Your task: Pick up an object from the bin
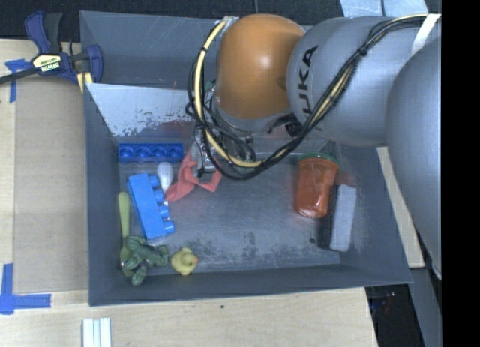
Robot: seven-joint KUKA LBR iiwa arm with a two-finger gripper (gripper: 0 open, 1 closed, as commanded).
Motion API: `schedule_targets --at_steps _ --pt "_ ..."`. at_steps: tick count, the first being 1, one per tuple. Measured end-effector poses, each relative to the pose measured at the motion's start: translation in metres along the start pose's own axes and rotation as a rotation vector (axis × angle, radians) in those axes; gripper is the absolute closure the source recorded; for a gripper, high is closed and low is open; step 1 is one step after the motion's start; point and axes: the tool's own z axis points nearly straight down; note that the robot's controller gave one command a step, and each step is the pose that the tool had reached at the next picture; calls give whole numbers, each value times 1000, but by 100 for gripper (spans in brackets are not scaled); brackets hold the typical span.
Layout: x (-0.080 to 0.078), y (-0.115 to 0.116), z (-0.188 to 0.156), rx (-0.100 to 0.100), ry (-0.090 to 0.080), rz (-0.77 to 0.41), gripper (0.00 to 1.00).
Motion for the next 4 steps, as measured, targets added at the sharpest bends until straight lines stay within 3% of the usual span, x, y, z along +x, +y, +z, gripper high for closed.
schedule_targets --at_steps 1,2,3,4 --pt "11 3 25 2 11 35 100" --pt "7 22 73 1 -1 -195 100" --pt "22 28 100 0 -7 -196 100" --pt "24 16 48 0 3 -206 100"
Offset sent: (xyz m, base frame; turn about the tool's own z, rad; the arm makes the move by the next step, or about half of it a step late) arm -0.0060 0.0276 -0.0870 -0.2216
